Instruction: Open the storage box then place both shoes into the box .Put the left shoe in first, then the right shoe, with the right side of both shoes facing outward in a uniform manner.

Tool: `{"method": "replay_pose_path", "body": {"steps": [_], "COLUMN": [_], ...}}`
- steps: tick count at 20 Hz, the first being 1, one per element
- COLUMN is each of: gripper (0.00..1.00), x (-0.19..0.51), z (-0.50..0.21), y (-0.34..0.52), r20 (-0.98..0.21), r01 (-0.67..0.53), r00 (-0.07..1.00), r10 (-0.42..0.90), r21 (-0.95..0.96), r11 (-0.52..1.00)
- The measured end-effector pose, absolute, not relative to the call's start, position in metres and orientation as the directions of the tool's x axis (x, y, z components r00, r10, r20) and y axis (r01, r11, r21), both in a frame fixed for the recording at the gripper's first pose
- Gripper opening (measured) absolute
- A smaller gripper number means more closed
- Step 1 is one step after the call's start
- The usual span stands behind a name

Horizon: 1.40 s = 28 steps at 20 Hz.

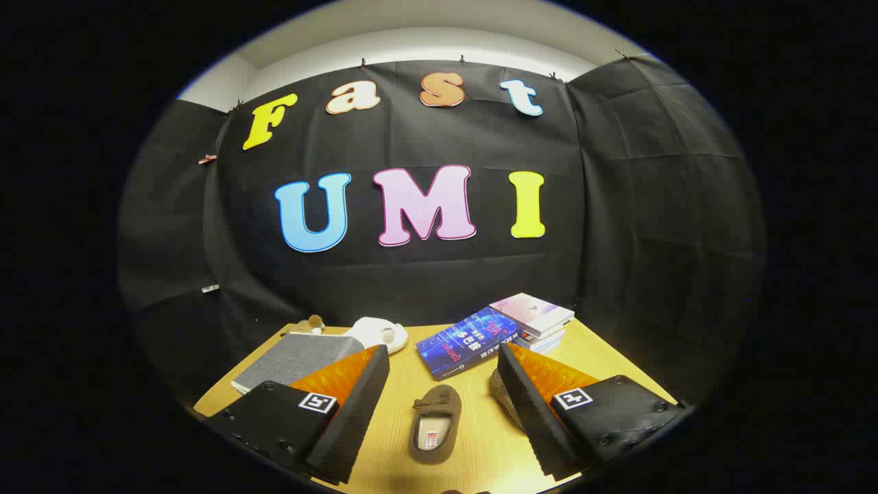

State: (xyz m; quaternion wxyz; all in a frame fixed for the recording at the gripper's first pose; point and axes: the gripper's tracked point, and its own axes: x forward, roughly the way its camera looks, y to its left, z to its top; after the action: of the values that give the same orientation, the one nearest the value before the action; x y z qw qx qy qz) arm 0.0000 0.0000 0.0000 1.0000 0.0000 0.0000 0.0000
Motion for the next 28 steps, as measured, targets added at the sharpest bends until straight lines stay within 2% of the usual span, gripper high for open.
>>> {"method": "replay_pose_path", "body": {"steps": [5, 19, 28], "gripper": [0.99, 0.99, 0.99], "x": [0.008, 0.034, 0.054], "z": [-0.002, -0.024, -0.057], "y": [0.000, 0.003, 0.036], "r20": [-0.030, -0.133, -0.247], "r01": [0.002, -0.099, -0.343], "r00": [1.000, 0.986, 0.895], "r10": [-0.002, 0.102, 0.370], "r21": [0.000, 0.031, 0.148], "r11": [1.000, 0.995, 0.928]}}
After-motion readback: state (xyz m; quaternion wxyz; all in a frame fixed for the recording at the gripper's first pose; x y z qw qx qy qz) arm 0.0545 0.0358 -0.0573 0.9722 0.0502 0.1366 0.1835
